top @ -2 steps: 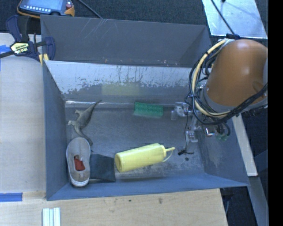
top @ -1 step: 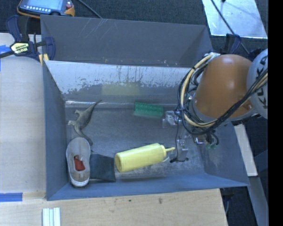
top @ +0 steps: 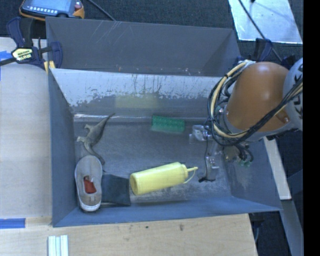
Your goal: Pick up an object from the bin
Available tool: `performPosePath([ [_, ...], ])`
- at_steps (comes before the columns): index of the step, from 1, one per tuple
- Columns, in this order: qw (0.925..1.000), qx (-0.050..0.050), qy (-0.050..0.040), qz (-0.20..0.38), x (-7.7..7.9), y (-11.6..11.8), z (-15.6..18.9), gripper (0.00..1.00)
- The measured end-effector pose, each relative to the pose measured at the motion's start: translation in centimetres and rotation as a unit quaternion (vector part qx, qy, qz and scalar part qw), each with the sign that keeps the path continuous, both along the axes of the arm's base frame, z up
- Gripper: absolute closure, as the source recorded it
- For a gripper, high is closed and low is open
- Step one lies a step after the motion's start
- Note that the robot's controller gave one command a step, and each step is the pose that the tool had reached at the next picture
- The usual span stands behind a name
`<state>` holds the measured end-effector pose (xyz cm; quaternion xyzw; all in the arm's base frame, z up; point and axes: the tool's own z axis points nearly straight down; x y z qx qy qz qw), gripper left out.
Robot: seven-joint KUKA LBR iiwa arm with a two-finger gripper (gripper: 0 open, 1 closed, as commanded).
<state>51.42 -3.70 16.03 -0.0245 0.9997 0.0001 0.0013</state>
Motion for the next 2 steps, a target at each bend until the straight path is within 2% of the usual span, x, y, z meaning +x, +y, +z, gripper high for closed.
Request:
performPosePath([
  [1,1.0000,-0.001,-0.0004,-0.008,-0.1,3.0,-2.6,0.00],
  [2,0.9993,0.002,-0.0004,0.038,-1.5,5.4,-5.5,0.00],
])
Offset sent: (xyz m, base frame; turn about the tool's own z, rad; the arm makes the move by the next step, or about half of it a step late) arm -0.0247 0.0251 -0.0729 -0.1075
